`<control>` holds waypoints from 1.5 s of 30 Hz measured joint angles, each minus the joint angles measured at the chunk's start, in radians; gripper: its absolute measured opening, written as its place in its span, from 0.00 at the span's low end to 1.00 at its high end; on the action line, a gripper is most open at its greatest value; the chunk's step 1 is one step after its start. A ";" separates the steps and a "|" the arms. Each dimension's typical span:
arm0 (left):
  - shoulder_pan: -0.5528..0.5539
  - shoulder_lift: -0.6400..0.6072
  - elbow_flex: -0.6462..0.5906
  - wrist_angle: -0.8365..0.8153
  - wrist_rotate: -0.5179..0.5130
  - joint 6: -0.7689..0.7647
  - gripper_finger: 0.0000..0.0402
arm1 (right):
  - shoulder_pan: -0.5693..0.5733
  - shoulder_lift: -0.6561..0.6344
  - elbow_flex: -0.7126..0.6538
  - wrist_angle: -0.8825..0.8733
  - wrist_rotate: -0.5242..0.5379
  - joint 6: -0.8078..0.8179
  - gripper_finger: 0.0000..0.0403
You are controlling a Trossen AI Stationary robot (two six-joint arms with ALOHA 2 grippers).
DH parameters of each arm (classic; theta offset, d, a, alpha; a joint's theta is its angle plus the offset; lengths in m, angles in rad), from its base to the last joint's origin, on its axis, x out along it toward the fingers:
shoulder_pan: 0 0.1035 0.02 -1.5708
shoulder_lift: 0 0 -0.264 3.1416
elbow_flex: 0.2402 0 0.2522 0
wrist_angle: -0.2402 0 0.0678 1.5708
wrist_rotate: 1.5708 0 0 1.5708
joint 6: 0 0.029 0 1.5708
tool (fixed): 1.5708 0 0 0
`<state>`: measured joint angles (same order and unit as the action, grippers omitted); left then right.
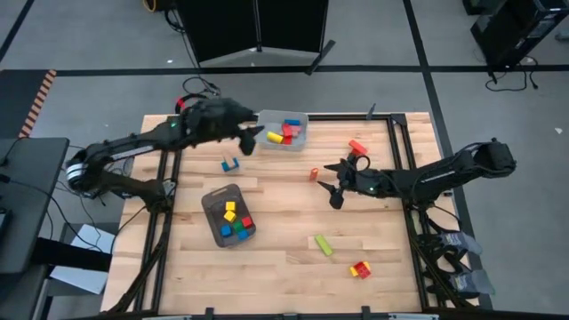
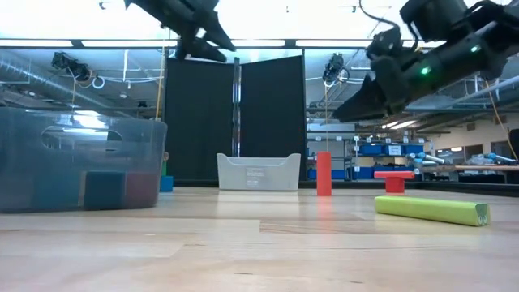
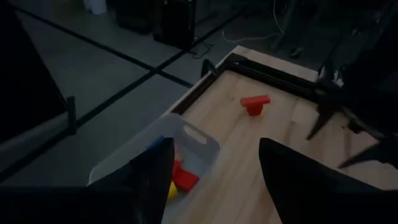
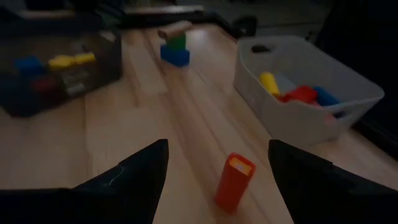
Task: Sort blocks by size
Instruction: Put the orange rectangular block into the gray bin
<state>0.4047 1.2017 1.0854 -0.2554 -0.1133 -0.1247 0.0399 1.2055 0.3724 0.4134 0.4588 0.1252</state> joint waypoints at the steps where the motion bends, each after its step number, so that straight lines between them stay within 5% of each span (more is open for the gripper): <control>1: -0.013 -0.035 -0.031 -0.001 -0.013 -0.009 0.60 | -0.012 0.016 0.006 0.003 -0.018 -0.001 0.72; 6: -0.071 -0.207 -0.203 0.067 -0.077 -0.043 0.59 | -0.050 0.116 0.036 0.005 -0.051 0.002 0.72; 11: -0.093 -0.343 -0.369 0.181 -0.100 -0.113 0.59 | -0.058 0.209 0.053 0.095 0.029 0.019 0.72; 20: -0.101 -0.442 -0.517 0.218 -0.097 -0.175 0.59 | -0.030 0.292 0.080 0.197 0.119 0.124 0.72; 26: -0.135 -0.442 -0.549 0.219 -0.092 -0.180 0.59 | 0.061 0.284 0.112 0.251 -0.063 0.074 0.72; 29: -0.148 -0.442 -0.561 0.223 -0.093 -0.172 0.59 | 0.122 0.278 0.181 0.128 -0.124 0.058 0.71; 38: -0.151 -0.441 -0.569 0.227 -0.096 -0.167 0.59 | 0.251 0.280 0.512 -0.752 -0.048 0.105 0.70; 45: -0.152 -0.441 -0.569 0.219 -0.086 -0.164 0.59 | 0.290 0.272 0.522 -0.922 -0.112 0.231 0.73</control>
<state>0.2523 0.7609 0.5159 -0.0360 -0.1995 -0.2892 0.3295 1.4771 0.8942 -0.5083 0.3469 0.3563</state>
